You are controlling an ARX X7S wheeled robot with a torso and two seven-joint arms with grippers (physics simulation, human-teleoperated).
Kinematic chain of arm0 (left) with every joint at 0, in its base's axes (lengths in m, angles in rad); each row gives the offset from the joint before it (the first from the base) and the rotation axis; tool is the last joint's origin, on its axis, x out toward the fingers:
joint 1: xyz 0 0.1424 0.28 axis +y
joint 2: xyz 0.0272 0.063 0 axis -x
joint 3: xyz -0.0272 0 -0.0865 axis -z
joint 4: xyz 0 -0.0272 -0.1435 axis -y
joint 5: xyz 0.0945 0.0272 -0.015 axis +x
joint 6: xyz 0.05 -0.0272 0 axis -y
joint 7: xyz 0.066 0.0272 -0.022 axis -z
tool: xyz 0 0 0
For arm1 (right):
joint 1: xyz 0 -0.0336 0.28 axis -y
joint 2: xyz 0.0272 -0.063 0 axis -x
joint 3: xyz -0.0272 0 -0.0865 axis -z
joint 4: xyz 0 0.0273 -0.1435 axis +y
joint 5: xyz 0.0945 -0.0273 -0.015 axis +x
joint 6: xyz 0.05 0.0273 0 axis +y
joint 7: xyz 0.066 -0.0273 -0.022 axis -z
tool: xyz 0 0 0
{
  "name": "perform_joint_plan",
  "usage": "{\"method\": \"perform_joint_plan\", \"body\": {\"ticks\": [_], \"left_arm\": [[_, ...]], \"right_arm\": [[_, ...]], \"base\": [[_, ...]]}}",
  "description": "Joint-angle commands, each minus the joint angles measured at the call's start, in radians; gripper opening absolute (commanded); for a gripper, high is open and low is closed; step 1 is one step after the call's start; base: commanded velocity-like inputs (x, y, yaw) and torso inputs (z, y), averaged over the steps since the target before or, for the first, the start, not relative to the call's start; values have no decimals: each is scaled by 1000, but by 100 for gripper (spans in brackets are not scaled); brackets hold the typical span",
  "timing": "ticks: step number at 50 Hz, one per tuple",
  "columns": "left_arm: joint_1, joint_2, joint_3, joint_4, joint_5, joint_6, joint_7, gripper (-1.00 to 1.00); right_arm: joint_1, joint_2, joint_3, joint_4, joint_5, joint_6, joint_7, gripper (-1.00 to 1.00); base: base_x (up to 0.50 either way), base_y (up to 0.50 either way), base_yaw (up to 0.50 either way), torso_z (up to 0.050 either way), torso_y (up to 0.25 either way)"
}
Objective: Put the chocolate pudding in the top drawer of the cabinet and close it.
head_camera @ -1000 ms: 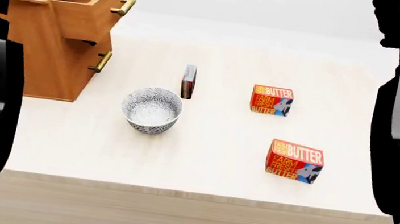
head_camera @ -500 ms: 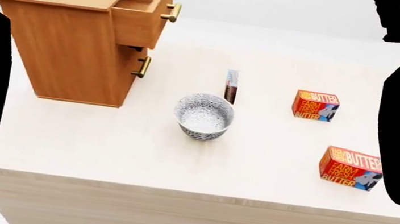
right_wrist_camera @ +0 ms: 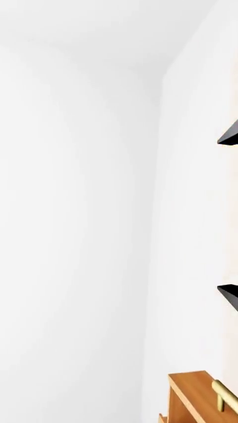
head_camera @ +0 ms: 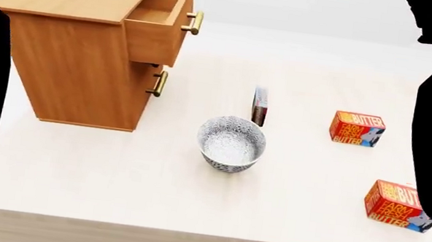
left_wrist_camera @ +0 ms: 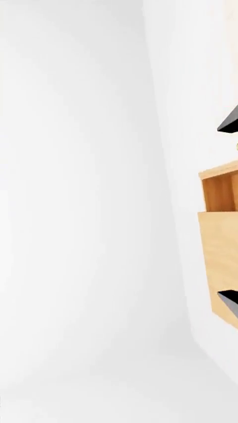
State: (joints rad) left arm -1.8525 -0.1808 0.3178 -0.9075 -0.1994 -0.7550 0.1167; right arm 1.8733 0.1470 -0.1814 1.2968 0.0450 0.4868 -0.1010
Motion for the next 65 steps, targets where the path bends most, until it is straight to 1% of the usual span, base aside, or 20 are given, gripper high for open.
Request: {"method": "perform_joint_plan", "body": {"ticks": [1,17,46,53,61,65], "left_arm": [[-7,2,6,14,-2,-12,0,100],[-5,3,11,7,-5,-4,1,100],[-1,0,12,0,-14,4,-1,100],[-2,1,15,-14,-15,14,4,100],[11,-8,14,34,-26,-26,10,100],[11,-3,10,10,-28,-16,5,100]], "right_arm": [[-2,1,9,2,5,2,1,100],[-5,-7,9,6,5,9,-3,100],[-6,-14,3,5,-5,23,-12,100],[-9,-13,9,5,-2,22,-6,100],[-23,-12,10,-2,0,31,-12,100],[-31,-14,9,-6,1,35,-15,100]], "base": [[402,-145,0,0,0],[399,-127,0,0,0],[390,-7,0,0,1],[28,0,0,0,0],[0,0,0,0,0],[0,0,0,0,0]]}}
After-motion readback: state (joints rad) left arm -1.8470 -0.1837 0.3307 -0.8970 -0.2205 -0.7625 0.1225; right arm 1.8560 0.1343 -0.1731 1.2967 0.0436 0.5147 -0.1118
